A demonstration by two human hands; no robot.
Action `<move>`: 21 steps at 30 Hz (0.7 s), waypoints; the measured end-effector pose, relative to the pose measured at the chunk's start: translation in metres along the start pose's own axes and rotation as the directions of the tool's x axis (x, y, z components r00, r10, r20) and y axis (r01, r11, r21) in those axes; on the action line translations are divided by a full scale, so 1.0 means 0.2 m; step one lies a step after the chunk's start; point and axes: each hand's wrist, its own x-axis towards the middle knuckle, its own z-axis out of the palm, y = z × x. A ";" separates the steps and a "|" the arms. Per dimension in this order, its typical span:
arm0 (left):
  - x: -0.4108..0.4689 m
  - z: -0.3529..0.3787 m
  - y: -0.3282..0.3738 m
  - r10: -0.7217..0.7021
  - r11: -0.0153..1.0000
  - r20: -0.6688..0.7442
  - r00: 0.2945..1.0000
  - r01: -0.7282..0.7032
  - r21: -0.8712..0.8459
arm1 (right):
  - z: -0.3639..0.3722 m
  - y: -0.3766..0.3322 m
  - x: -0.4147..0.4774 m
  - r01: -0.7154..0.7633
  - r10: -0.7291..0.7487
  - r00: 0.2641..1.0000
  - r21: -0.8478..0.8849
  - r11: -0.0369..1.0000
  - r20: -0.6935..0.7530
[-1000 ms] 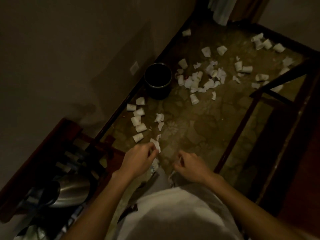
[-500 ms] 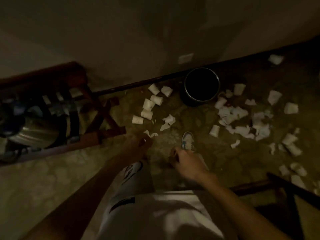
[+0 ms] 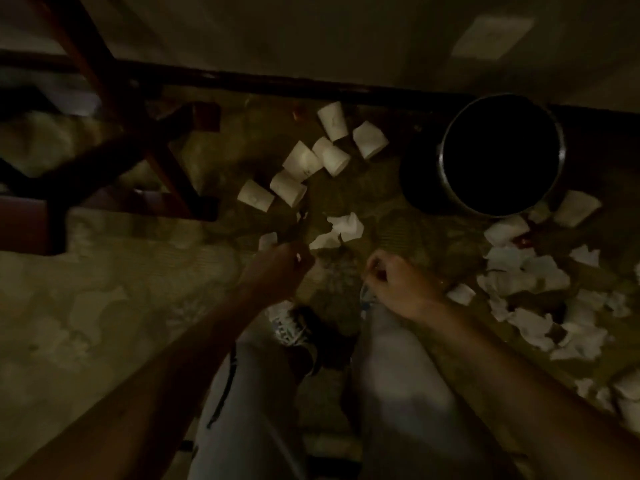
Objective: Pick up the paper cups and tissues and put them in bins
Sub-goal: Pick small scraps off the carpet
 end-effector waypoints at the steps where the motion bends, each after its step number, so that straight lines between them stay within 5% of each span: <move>1: 0.10 0.05 -0.07 -0.010 1.000 -0.007 1.000 0.010 -0.011 | 0.02 0.06 0.11 -0.008 0.008 1.000 0.017 1.000 -0.008; 8: 0.84 0.62 -0.62 -0.103 0.992 -0.065 0.993 0.098 -0.078 | 0.28 0.55 1.01 -0.033 0.037 0.992 0.037 0.999 -0.120; 11: 0.98 0.90 -0.74 0.024 0.999 -0.201 0.979 -0.029 -0.026 | 0.40 0.69 1.28 0.025 -0.023 0.994 0.022 0.999 -0.111; 14: 1.04 1.08 -0.83 0.206 0.977 -0.402 0.892 -0.212 0.031 | 0.46 0.77 1.45 0.100 -0.101 0.990 -0.017 0.995 -0.100; 17: 1.07 1.19 -0.84 0.115 0.975 -0.414 0.903 -0.183 -0.129 | 0.49 0.80 1.50 0.207 -0.209 0.972 -0.023 0.978 -0.104; 21: 1.12 1.28 -0.85 0.136 0.979 -0.532 0.836 -0.195 -0.056 | 0.53 0.84 1.54 0.264 -0.269 0.937 -0.052 0.963 -0.224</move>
